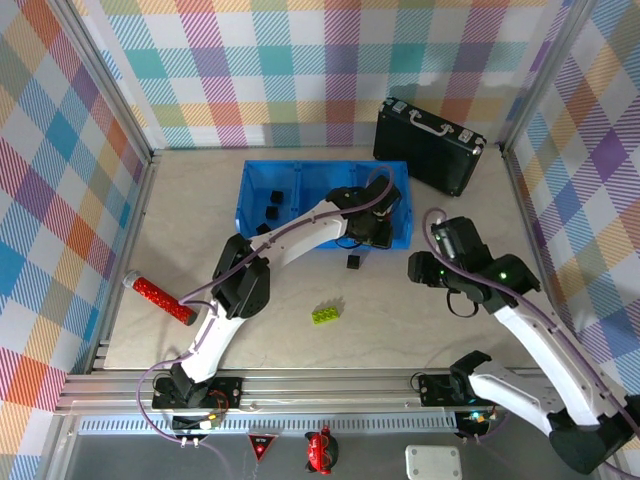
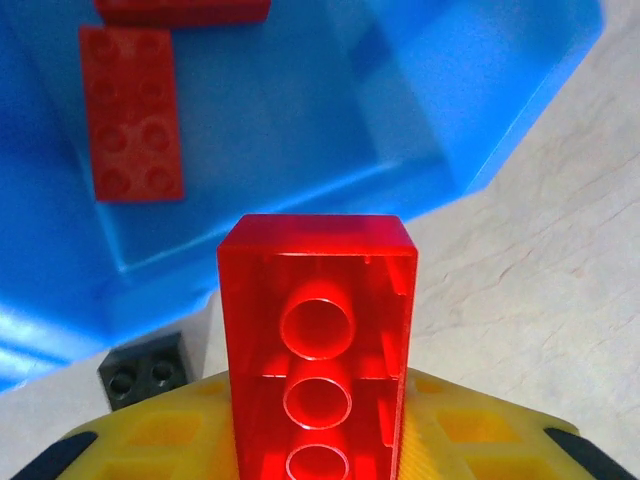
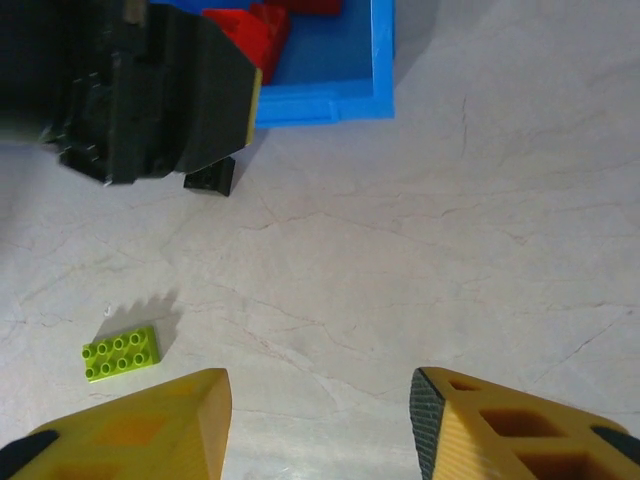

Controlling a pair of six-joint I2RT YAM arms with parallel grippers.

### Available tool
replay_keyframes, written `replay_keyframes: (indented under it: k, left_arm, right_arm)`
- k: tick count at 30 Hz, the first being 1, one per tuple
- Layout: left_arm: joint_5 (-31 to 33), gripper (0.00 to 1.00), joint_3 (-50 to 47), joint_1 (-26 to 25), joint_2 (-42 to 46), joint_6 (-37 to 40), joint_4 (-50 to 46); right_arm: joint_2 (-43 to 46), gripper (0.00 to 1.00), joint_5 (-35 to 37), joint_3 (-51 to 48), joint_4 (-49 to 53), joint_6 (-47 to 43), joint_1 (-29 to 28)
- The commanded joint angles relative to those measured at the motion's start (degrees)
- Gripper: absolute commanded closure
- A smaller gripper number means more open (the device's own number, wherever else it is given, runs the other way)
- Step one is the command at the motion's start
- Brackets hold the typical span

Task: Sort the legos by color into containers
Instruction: Place the lego in the container.

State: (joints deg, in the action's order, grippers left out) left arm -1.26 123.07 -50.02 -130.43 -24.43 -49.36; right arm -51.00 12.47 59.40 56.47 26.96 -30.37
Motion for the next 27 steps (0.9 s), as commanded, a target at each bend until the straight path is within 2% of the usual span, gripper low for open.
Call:
replay_keyframes:
  k: [1, 8, 18, 27]
  left_arm:
    - [-0.2, 0.63, 5.3, 0.9, -3.2, -1.2, -0.8]
    - [0.7, 0.62, 14.0, 2.6, -9.9, -1.6, -1.1]
    - [-5.8, 0.62, 14.2, 4.7, -14.1, -0.8, 10.1]
    - [-7.7, 0.58, 14.0, 4.8, -15.4, 0.3, 11.7]
  right_arm:
    - [3.3, 0.47, 3.5, -0.7, 0.8, -3.2, 0.2]
    - [6.7, 0.46, 5.9, -0.3, 2.5, -5.3, 0.2]
    - [7.6, 0.46, 6.4, 0.0, 4.4, -5.4, 0.2]
    - [7.3, 0.46, 6.7, 1.0, 4.7, -5.7, 0.2]
